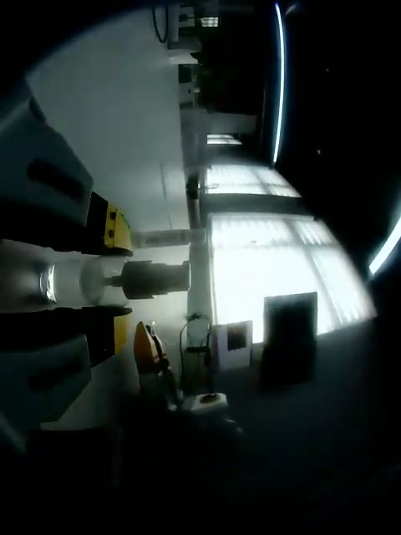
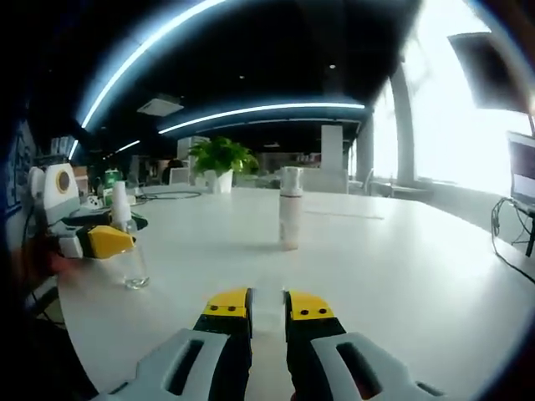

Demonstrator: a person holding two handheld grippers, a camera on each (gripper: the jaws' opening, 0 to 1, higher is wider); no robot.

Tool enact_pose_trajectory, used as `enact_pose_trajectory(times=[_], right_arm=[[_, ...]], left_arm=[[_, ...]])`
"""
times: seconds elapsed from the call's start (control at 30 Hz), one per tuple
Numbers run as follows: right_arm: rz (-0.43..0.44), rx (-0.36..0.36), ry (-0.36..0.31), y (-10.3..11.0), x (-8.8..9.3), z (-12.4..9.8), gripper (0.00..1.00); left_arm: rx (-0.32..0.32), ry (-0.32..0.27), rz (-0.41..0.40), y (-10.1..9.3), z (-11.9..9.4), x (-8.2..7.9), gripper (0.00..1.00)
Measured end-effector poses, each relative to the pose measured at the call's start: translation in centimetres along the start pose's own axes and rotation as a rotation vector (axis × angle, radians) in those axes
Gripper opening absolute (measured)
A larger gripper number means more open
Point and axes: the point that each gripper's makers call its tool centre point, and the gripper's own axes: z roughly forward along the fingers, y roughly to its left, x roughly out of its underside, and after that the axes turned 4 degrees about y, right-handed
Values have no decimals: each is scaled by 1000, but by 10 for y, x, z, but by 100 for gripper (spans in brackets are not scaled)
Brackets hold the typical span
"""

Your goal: Clamp pump bottle remove cover press pump head put on cover

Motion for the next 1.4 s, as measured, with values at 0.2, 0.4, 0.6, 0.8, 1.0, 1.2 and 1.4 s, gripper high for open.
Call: enact_pose_trajectory(times=[0.2,0.4,0.6,0.8,1.0,1.2,1.4], right_arm=[[3,-9,-3,1,0,0,17],[-4,-12,-6,2,-1,0,21],[3,-20,-13,4,-2,-1,24],[-3,-32,-26,7,-4,-1,25],[13,-40,-71,5,-13,-4,28],[-6,-59,-121,10,-30,-10,29],[-25,-71,-159,16,-44,-16,29]], left_arm=[[0,0,1,0,0,0,15],[0,0,1,0,0,0,15],[-1,1,0,0,0,0,15],[-2,1,-3,0,0,0,15],[-3,1,-6,0,0,0,15],[-5,2,-8,2,0,0,15],[-6,2,-10,3,0,1,15]])
